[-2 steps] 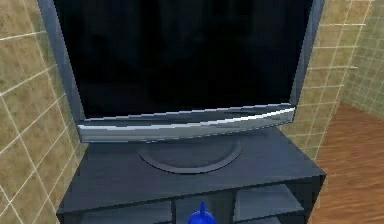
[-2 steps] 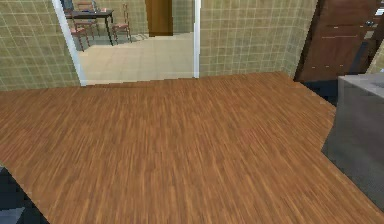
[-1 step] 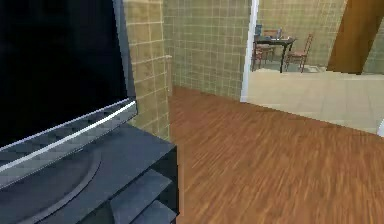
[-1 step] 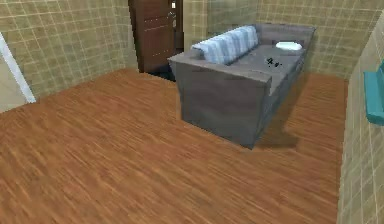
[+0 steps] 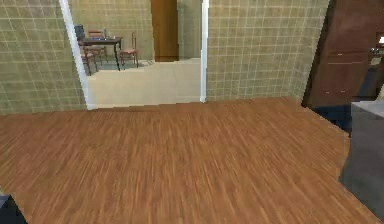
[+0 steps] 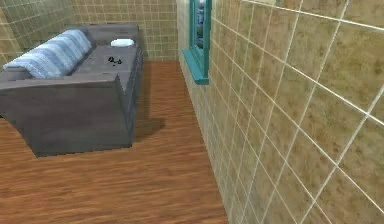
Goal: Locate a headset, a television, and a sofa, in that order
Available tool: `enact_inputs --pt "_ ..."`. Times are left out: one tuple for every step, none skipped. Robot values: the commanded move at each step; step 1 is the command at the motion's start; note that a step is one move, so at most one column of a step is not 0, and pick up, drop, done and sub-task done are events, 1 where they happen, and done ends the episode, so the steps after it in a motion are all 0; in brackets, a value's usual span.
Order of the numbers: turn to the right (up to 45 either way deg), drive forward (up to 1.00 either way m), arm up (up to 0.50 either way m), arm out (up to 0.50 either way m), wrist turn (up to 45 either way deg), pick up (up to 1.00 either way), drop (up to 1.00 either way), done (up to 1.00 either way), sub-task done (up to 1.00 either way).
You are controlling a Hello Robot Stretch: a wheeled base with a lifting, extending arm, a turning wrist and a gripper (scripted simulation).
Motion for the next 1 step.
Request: enact_inputs --pt "24.0 0.0 0.0 0.0 0.0 0.0 0.0 0.0 0.0"
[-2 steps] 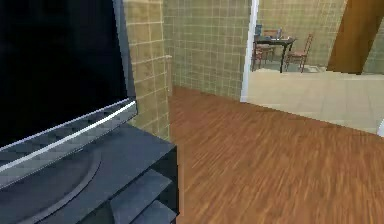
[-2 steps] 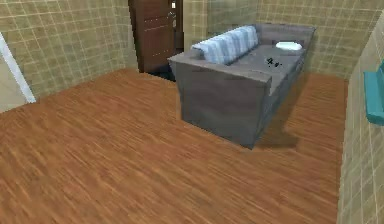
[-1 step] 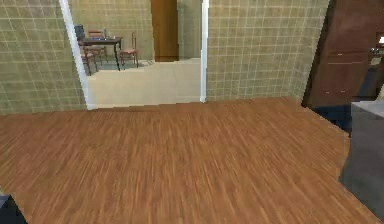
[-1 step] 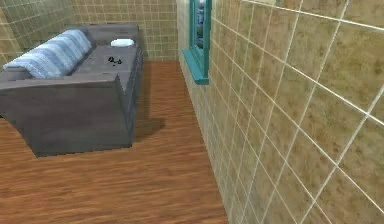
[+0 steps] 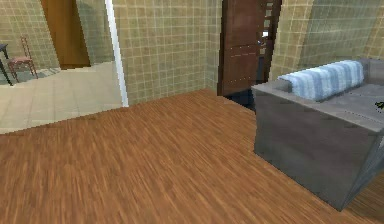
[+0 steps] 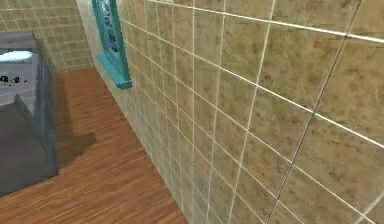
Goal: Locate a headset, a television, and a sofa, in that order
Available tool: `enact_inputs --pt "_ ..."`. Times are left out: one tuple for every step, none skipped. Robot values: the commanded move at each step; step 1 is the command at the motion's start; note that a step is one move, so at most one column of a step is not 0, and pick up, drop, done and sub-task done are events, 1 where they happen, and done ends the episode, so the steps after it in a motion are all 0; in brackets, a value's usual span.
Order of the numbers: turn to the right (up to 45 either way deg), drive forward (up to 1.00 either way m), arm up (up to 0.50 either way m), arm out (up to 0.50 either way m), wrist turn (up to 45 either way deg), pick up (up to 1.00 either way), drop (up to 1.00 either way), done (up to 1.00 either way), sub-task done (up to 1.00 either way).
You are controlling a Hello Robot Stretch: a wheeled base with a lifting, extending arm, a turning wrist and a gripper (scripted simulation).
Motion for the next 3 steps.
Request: enact_inputs --pt "3.0 0.0 0.0 0.0 0.0 0.0 0.0 0.0 0.0" --pt "0.0 0.25 0.0 0.0 0.0 0.0 0.0 0.0 0.0" --pt "45.0 0.0 0.0 0.0 0.0 0.0 0.0 0.0 0.0"
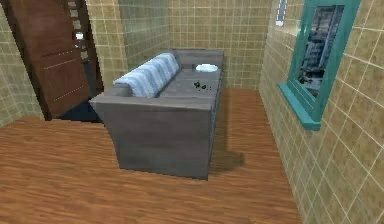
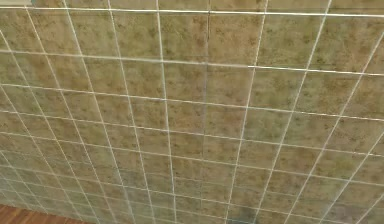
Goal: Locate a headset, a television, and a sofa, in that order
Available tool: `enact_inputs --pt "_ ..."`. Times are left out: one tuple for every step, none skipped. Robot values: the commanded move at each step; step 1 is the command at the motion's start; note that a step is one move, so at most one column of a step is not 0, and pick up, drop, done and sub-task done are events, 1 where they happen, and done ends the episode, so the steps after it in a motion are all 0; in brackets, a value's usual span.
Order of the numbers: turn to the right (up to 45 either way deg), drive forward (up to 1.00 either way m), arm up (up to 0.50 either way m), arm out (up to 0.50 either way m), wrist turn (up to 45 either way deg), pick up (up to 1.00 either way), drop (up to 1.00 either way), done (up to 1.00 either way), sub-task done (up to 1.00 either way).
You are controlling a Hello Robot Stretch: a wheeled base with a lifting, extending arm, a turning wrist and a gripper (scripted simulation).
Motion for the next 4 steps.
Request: enact_inputs --pt "9.0 0.0 0.0 0.0 0.0 0.0 0.0 0.0 0.0" --pt "0.0 0.75 0.0 0.0 0.0 0.0 0.0 0.0 0.0" --pt "-15.0 0.0 0.0 0.0 0.0 0.0 0.0 0.0 0.0" --pt "0.0 0.0 0.0 0.0 0.0 0.0 0.0 1.0 0.0"
